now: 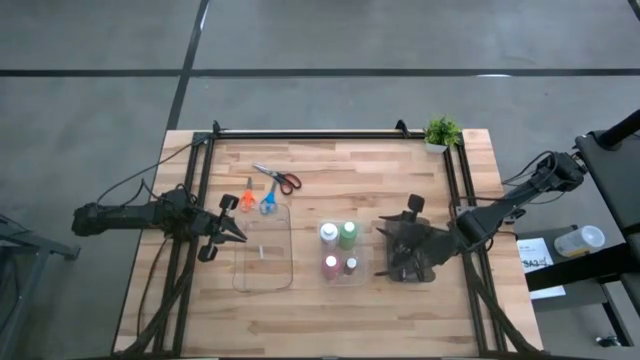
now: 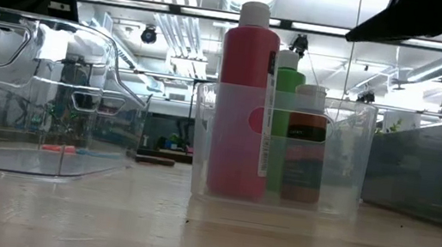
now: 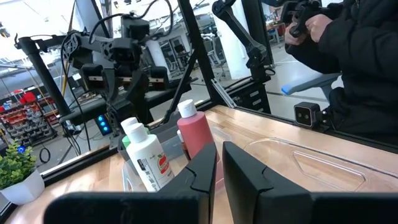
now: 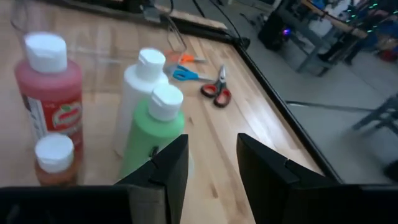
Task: Pick & Place Paint Supplies
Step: Put the orange scissors into the transparent bin
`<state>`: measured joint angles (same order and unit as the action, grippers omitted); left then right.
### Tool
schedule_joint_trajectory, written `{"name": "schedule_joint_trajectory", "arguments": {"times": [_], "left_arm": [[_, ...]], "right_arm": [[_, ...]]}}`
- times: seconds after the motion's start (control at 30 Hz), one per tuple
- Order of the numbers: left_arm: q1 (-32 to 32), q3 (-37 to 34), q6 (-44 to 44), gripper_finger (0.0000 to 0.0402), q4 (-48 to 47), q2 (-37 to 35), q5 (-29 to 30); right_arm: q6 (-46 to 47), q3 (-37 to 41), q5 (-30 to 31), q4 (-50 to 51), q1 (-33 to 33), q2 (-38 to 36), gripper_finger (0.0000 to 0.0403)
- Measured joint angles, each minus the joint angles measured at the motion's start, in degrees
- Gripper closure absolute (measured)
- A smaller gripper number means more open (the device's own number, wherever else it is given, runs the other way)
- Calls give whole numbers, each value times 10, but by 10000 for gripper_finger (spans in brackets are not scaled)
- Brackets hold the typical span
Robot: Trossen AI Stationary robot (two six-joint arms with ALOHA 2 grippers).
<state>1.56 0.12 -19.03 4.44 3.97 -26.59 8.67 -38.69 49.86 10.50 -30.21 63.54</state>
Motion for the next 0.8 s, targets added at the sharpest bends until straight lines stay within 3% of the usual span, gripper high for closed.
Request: {"name": "schedule_joint_trajectory", "arguments": {"times": [0.2, 0.37, 0.47, 0.63, 0.8], "left_arm": [[0, 0, 0, 366, 0, 0, 0], [0, 0, 0, 366, 0, 0, 0], [0, 0, 0, 366, 0, 0, 0], [0, 0, 0, 366, 0, 0, 0], [0, 0, 0, 366, 0, 0, 0]], "right_arm": [[-24, 53, -80, -74, 41, -59, 272], [-109, 149, -199, -277, 116, -120, 272], [-103, 197, -246, -369, 184, -155, 272], [-59, 246, -274, -374, 288, -211, 272], [-59, 269, -457, -373, 372, -265, 272]]}}
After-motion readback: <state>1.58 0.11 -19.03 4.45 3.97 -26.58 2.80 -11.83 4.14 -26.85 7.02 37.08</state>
